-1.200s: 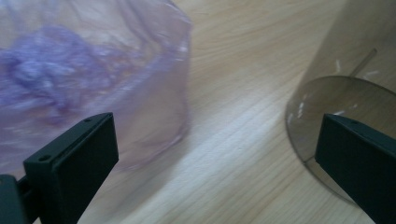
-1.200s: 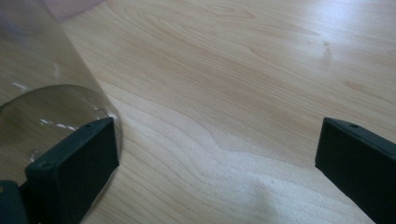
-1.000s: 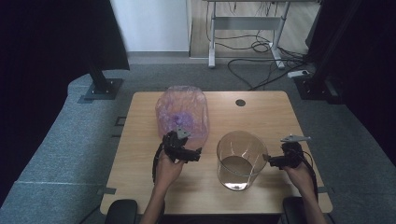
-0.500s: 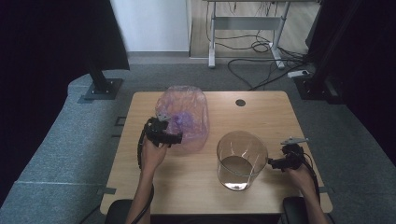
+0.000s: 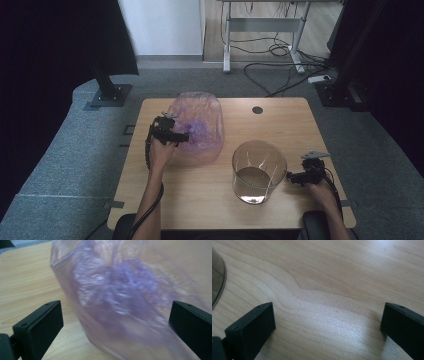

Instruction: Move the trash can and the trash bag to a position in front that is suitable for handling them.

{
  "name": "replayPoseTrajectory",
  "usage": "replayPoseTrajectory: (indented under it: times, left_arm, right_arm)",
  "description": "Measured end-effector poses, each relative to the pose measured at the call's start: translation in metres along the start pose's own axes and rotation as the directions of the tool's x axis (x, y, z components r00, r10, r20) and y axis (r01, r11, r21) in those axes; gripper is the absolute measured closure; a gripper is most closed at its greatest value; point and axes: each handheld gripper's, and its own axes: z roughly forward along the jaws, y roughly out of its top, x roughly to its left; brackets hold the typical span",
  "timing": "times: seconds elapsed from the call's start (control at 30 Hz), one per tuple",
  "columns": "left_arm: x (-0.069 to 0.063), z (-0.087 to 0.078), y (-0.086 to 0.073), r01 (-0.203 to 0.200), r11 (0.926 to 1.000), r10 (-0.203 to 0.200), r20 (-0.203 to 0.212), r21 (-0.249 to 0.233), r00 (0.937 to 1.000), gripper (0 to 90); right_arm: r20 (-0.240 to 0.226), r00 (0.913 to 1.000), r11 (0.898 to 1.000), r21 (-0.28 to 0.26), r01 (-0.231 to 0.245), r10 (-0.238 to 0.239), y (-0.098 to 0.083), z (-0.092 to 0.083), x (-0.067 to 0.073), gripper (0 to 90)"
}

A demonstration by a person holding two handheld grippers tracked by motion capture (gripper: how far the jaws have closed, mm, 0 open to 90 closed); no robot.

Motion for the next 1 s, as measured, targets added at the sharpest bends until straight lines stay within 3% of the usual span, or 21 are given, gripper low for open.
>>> replayPoseTrajectory:
  times: [0.1, 0.27, 0.43, 0.7, 1.0]
  left_arm:
    - [0.009, 0.011, -0.003, 0.031, 0.9994, -0.030, -0.004, 0.016, 0.9995, 0.0]
    - [0.017, 0.028, -0.011, 0.057, 0.9966, -0.056, -0.023, 0.059, 0.9982, 0.0]
    - [0.017, 0.042, -0.022, 0.057, 0.9943, -0.056, -0.023, 0.089, 0.9982, 0.4]
    - [0.007, 0.064, -0.040, 0.038, 0.9932, -0.039, 0.006, 0.110, 0.9992, 1.0]
    - [-0.013, 0.069, -0.043, -0.008, 0.9981, 0.006, 0.031, 0.062, 0.9995, 0.1]
  right_arm:
    - [0.004, 1.0000, 1.000, -0.026, -0.003, 0.004, -0.003, 0.000, 0.000, 0.0]
    - [0.005, 1.0000, 1.000, -0.026, -0.005, 0.005, -0.003, 0.000, 0.001, 0.0]
    - [0.006, 1.0000, 1.000, -0.026, -0.005, 0.005, -0.003, 0.000, 0.001, 0.0]
    - [0.008, 0.9999, 1.000, -0.027, -0.008, 0.008, -0.003, 0.000, 0.001, 0.0]
    - [0.010, 0.9999, 1.000, -0.027, -0.008, 0.008, -0.003, 0.000, 0.002, 0.0]
